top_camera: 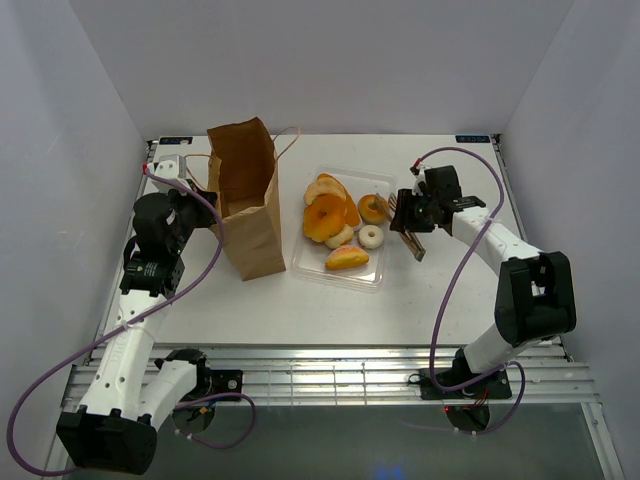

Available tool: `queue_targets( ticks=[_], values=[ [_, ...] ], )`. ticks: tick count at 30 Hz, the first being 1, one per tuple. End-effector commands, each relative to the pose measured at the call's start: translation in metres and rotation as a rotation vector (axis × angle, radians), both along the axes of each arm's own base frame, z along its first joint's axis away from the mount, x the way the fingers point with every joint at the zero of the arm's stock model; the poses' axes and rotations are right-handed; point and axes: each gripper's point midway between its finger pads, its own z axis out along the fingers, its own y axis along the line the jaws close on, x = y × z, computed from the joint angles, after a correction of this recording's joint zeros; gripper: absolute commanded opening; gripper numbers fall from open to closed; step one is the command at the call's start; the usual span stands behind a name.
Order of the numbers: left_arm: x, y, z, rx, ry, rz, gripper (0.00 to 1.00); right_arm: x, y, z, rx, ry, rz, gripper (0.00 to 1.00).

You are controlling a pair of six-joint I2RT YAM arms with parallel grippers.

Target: Place the fake bread into the paper bag

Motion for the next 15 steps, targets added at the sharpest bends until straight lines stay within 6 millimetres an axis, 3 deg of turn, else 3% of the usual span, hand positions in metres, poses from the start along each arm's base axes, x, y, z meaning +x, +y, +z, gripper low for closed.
queue_targets(
  ticks=[1, 6, 15],
  values=[
    [-0.004, 0.001, 0.009, 0.008, -0.027, 0.005, 0.0, 0.016, 0.006, 0.013, 0.031, -0.05, 0.004, 0.49],
    [-0.004, 0.002, 0.008, 0.008, -0.026, 0.006, 0.0, 0.019, 0.009, 0.026, 0.046, -0.071, 0.013, 0.34],
    [-0.004, 0.003, 0.01, 0.009, -0.032, 0.014, 0.0, 0.024, 0.013, 0.078, 0.076, -0.145, 0.03, 0.26]
  ],
)
